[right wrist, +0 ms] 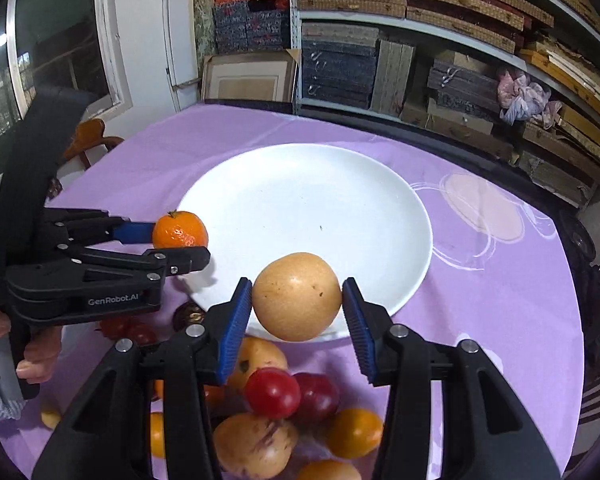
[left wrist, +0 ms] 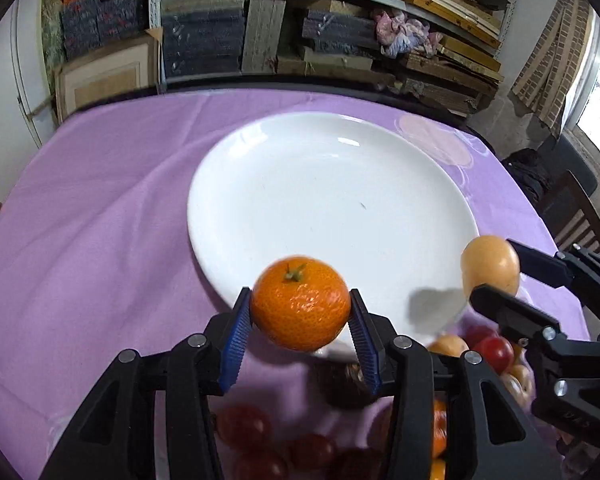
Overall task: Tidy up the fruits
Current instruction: 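Carry both fruits over the white plate and open both tools to release them, then grasp a red cherry tomato with the left tool while the right tool grasps a pale yellow fruit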
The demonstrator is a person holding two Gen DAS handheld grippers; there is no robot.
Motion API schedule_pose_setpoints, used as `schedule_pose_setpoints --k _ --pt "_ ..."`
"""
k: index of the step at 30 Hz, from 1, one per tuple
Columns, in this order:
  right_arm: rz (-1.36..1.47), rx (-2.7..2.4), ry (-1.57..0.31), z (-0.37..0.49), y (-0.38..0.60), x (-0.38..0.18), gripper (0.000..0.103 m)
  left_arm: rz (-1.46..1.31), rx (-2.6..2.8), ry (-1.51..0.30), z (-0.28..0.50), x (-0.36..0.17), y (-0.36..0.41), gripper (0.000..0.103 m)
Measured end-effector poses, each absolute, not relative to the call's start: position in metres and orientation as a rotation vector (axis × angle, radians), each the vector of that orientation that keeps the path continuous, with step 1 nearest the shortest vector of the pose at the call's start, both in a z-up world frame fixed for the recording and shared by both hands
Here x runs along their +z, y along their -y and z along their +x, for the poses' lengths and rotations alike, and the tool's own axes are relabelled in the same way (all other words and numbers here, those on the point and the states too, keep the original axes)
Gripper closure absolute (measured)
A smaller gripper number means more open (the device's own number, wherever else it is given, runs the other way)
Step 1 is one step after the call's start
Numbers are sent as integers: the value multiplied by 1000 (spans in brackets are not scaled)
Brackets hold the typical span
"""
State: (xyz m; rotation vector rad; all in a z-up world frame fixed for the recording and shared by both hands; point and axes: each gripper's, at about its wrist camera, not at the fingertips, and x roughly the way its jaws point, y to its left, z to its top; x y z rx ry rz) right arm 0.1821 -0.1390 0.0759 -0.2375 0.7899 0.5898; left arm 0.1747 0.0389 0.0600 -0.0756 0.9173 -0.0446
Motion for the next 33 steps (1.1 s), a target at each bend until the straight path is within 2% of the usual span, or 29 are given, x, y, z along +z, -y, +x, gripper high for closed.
schedule_pose_setpoints --k 5,9,10,12,14,16,19,23,33 --pt "-262 584 -848 201 127 53 57 -76 -56 -933 191 57 -37 54" --pt "-239 577 -822 198 134 55 56 -84 -65 -912 190 64 -37 35" --pt "-223 580 -810 193 140 59 53 -98 -71 -907 186 67 -39 32" --pt "-168 579 -757 177 156 73 27 -118 -67 -891 172 75 -48 26" --pt "-137 568 -693 155 176 89 15 -135 -52 -876 153 82 -63 18" --pt "-94 563 -634 129 197 101 9 -172 -23 -853 128 87 -85 7" --pt "18 582 -563 84 229 108 4 -259 8 -841 93 83 -116 5" --pt "158 585 -494 36 258 98 4 -323 53 -853 64 63 -138 5" --pt "134 504 -449 13 259 82 4 -14 10 -808 45 43 -75 5"
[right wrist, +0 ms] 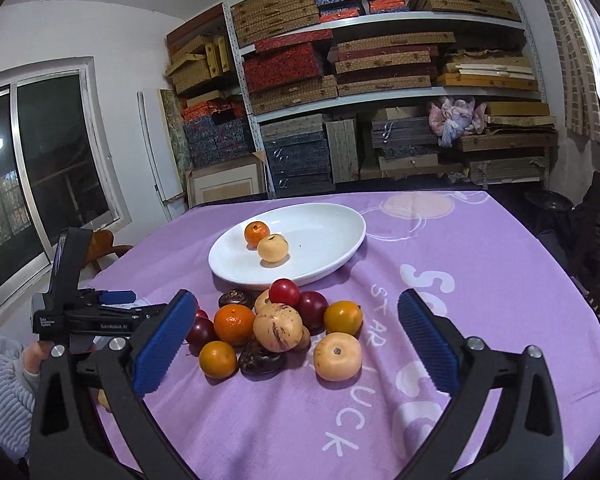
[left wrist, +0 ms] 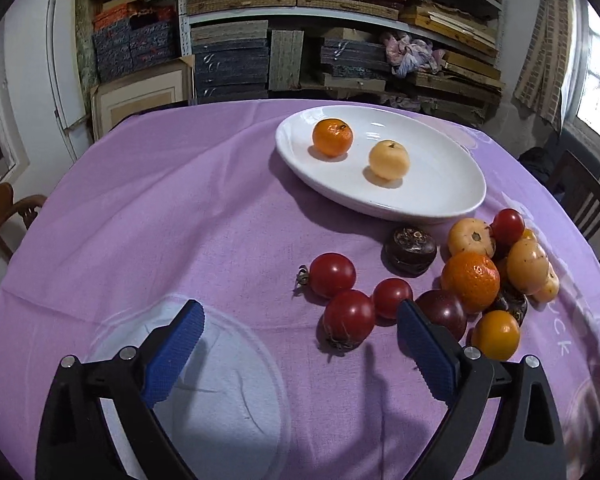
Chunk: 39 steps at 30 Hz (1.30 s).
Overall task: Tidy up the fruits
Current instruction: 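Grasp a red cherry tomato with the left tool while the right tool grasps a pale yellow fruit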
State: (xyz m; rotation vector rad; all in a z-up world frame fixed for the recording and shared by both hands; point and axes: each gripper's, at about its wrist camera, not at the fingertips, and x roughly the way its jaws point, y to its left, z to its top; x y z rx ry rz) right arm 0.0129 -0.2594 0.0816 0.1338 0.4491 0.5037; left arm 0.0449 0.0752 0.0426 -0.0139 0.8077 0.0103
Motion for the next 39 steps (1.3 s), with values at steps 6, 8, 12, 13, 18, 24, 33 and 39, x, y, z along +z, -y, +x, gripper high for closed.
schedule_pose_setpoints --k 6,8,12,13,18,24,33,39 --pt "208 523 -469 25 268 81 4 18 22 -805 47 32 -71 5" --pt "222 529 -476 27 270 81 4 26 23 -807 50 30 -72 5" --pt "209 532 -477 26 268 81 4 66 22 -816 56 25 -64 5" --pt "205 533 -476 25 267 81 4 69 18 -814 57 26 -63 5" --pt "189 535 -481 25 264 82 4 53 14 -806 62 27 -63 9" --pt "166 548 -492 24 259 80 4 30 -22 -791 62 30 -64 42" --pt "52 524 -524 25 243 75 4 118 -125 -786 60 27 -39 54" --pt "48 517 -556 30 243 71 4 49 -153 -820 66 21 -51 56"
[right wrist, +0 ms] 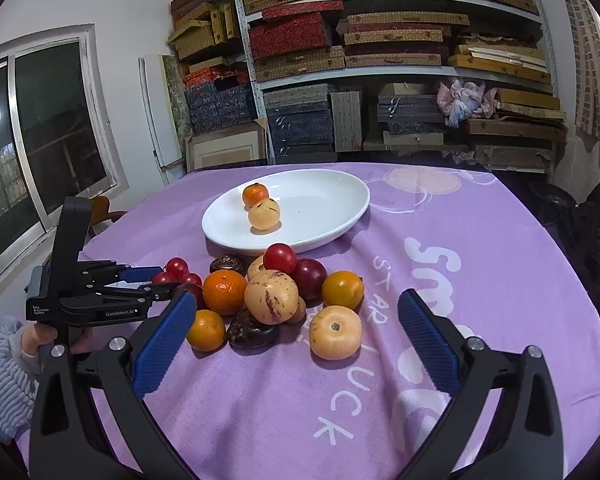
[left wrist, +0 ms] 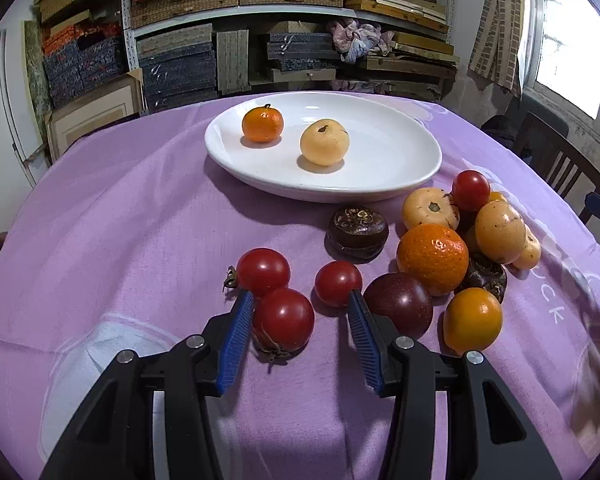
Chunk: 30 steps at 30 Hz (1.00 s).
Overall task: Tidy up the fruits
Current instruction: 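Grasp a red cherry tomato with the left tool while the right tool grasps a pale yellow fruit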
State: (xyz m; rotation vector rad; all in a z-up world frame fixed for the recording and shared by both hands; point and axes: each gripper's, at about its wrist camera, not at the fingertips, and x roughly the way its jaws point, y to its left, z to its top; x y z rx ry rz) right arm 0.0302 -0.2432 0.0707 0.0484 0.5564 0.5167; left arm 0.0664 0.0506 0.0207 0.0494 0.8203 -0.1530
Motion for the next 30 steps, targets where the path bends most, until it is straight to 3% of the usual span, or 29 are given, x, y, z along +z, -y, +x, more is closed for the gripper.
schedule_pose_setpoints --k 3,9,13,15,16,24,25,27,30 --pt "40 515 -566 32 243 69 4 16 -173 -847 68 16 -58 72" --pt "30 509 -591 38 245 64 4 23 -171 -856 63 13 -58 72" --pt "25 486 -617 43 248 59 4 50 -163 -875 65 10 -54 65" --pt "16 491 -635 45 247 57 4 40 -156 -870 65 12 -56 67" --pt "2 493 -646 46 246 55 4 24 -153 -868 66 12 -59 72" --pt "-143 453 -709 56 226 32 4 9 -144 -866 66 15 -60 72" --pt "-144 453 -729 60 225 29 6 8 -142 -866 65 15 -60 72" --pt "-118 459 -762 71 226 25 29 3 -141 -867 66 15 -61 72" --pt "-68 482 -845 88 229 14 48 4 -139 -867 66 15 -61 72"
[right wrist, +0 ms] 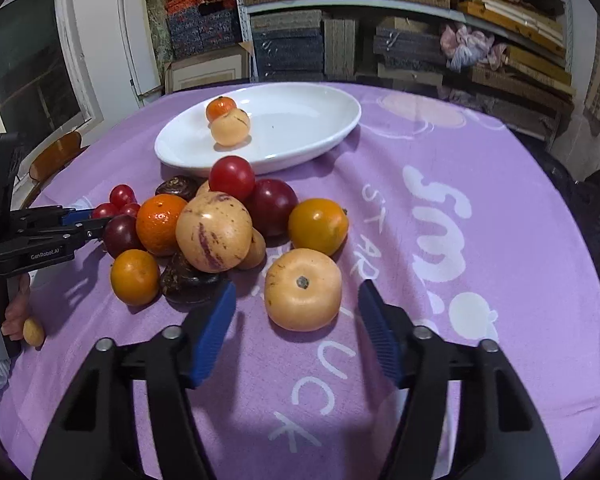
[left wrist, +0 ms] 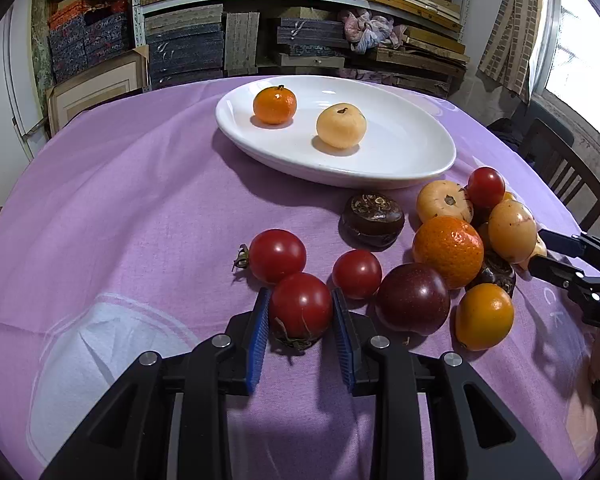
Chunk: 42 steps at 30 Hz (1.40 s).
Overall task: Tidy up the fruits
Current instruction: 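Grasp a red cherry tomato with the left tool while the right tool grasps a pale yellow fruit, then lower both held fruits onto the white plate and open both tools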
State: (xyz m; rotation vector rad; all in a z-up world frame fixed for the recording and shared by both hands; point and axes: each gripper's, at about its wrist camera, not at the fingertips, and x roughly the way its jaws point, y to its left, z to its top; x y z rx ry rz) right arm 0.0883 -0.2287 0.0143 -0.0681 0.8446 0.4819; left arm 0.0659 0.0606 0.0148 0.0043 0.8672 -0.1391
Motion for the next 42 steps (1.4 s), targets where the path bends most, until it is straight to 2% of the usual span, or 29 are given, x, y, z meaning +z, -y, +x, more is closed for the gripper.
schedule_pose_setpoints --k 1,3,4,12,16,20,25,33,34,36,40,42 --pt "-54 491 -869 92 229 11 49 6 -138 -867 66 15 -60 72" --pt "-42 499 -893 97 229 7 61 3 -140 -867 66 15 -61 72" --pt "-38 502 -895 98 228 7 62 3 -140 -867 66 15 -60 72" --pt "-20 514 -851 85 235 15 62 -14 -122 -802 56 24 -66 72" --pt "71 524 -756 82 254 46 62 -56 -143 -760 56 46 -68 72" --pt "28 516 -719 112 243 79 62 -26 -113 -747 87 72 -65 72" --pt "-44 536 -784 177 196 89 62 -63 -113 -824 151 74 -58 73" --pt "-170 517 -925 241 139 47 62 -51 -75 -920 201 44 -49 71" --pt "-174 512 -925 242 137 44 59 -45 -70 -916 202 44 -49 66" --pt "-157 505 -910 241 140 45 38 -43 -77 -904 199 46 -47 55" --pt "-114 488 -816 219 163 69 28 -50 -74 -863 181 59 -52 33" --pt "-94 483 -761 198 179 84 16 -69 -64 -840 165 68 -61 22"
